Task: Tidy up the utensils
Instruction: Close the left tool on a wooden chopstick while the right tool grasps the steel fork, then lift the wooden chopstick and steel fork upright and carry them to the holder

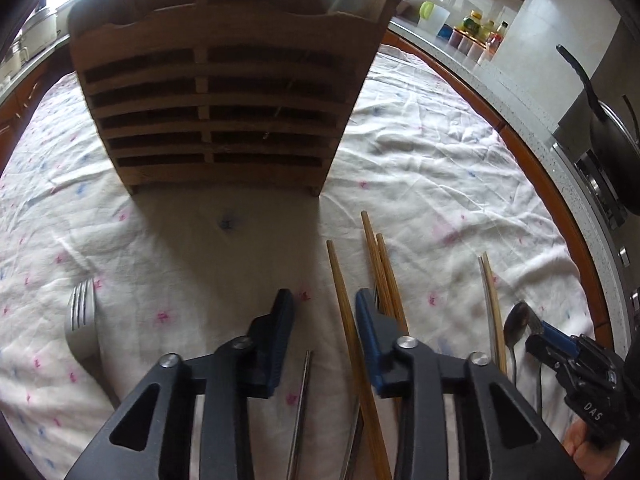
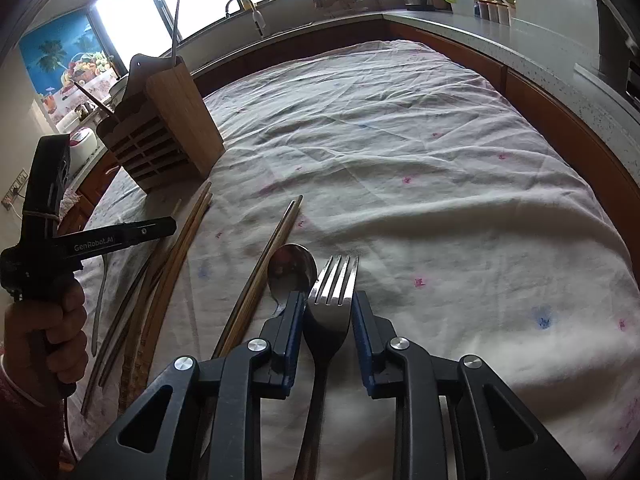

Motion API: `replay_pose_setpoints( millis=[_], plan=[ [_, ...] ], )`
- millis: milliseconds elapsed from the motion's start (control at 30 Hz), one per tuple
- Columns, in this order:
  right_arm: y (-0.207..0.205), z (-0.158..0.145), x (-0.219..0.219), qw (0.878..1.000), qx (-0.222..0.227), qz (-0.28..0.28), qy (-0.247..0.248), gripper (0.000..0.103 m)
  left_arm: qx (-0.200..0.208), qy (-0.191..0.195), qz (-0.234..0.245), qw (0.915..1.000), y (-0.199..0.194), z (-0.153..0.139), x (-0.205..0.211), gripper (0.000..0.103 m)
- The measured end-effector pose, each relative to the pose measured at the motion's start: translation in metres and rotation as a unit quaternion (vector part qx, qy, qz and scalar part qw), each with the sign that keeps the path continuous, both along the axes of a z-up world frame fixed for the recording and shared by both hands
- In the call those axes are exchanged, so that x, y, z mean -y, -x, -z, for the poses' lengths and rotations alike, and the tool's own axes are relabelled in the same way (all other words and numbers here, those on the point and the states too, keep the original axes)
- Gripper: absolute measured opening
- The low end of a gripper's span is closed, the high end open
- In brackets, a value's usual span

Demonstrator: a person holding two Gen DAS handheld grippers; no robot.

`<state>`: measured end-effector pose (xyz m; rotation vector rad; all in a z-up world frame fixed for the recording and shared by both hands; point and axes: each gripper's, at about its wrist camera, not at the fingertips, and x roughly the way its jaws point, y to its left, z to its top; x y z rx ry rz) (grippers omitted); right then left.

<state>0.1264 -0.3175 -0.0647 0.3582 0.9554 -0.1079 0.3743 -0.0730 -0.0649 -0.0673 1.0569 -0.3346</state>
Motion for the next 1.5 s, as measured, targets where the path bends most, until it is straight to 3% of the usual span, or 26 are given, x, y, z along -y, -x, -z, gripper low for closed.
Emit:
replay_pose_setpoints(
  millis=[67,133,467,1067,1500],
  plan=[
    [0.001,-0.002,0.0,1.0,0.004,0.002,-0.006,0.024,-0.005,0.008,0.009,0.9999,-0.001,0.002,0.003,0.01],
    [0.004,-0.005,0.001,1.0,0.012,0.003,-0.014,0.024,-0.003,0.012,0.012,0.9999,-0.001,0.001,0.004,0.008],
    [0.021,-0.033,0.001,0.998,0.056,0.007,-0.031,0.023,0.028,0.04,0.012,0.9988,0.029,-0.027,-0.003,0.006],
    [0.043,-0.089,-0.022,0.992,0.124,-0.007,-0.025,0.023,0.1,0.085,0.004,0.9913,0.128,-0.106,-0.059,0.004],
    [0.038,-0.117,-0.042,0.986,0.158,-0.032,-0.038,0.022,0.127,0.105,-0.006,0.9863,0.163,-0.131,-0.089,0.004]
  ],
)
